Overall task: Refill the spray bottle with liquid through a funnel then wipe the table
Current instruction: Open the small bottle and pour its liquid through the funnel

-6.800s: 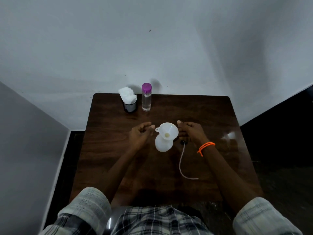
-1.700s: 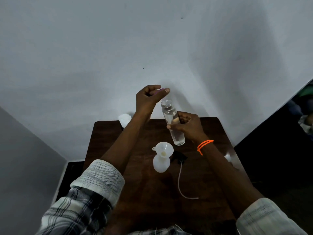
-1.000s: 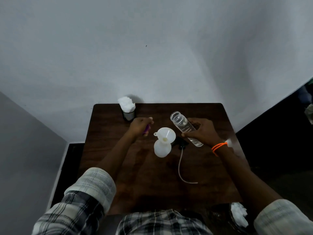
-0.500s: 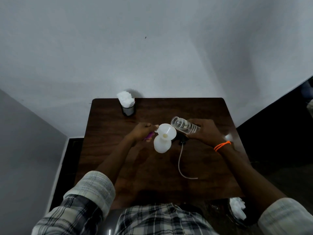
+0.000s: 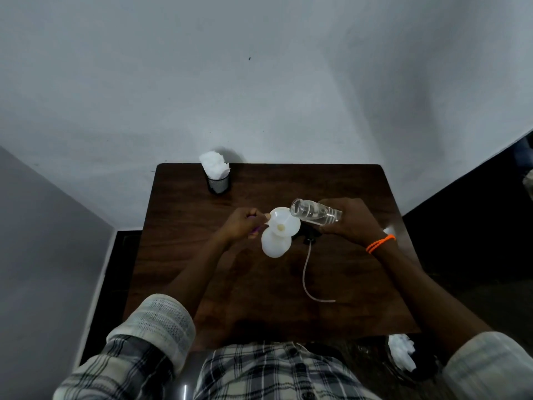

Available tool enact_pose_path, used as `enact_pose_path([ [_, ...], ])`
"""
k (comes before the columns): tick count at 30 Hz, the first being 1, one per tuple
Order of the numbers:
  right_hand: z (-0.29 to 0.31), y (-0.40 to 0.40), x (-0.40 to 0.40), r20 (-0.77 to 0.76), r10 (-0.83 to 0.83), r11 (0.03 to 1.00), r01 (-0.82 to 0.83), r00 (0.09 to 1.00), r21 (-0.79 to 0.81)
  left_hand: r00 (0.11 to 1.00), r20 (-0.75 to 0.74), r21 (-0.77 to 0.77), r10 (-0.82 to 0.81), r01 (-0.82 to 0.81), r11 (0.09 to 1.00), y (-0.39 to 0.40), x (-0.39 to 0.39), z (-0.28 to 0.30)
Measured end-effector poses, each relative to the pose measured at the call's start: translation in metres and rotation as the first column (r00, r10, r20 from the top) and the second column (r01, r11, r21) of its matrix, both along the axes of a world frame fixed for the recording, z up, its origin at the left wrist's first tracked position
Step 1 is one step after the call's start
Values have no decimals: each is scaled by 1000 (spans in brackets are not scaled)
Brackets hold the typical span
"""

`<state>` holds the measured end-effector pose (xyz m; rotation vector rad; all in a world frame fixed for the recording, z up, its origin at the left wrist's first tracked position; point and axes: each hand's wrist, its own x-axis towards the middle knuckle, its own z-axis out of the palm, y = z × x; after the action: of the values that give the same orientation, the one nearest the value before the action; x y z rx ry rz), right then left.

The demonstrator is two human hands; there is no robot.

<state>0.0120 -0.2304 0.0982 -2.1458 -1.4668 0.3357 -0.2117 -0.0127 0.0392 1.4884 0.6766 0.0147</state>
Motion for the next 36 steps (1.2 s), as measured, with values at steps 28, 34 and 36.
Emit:
enact_pose_path([
  [28,29,-4,1,164,35,996,-20,986,-92,998,3,30,64,-64,998,-6,-5,-7],
  [34,27,-6,3,209,16,996,3,978,-91,998,-4,32,68,-68,997,-6,-6,-8],
  [36,26,-6,4,217,17,996,3,976,-93,998,-6,37,70,-69,997,-7,-7,-8],
])
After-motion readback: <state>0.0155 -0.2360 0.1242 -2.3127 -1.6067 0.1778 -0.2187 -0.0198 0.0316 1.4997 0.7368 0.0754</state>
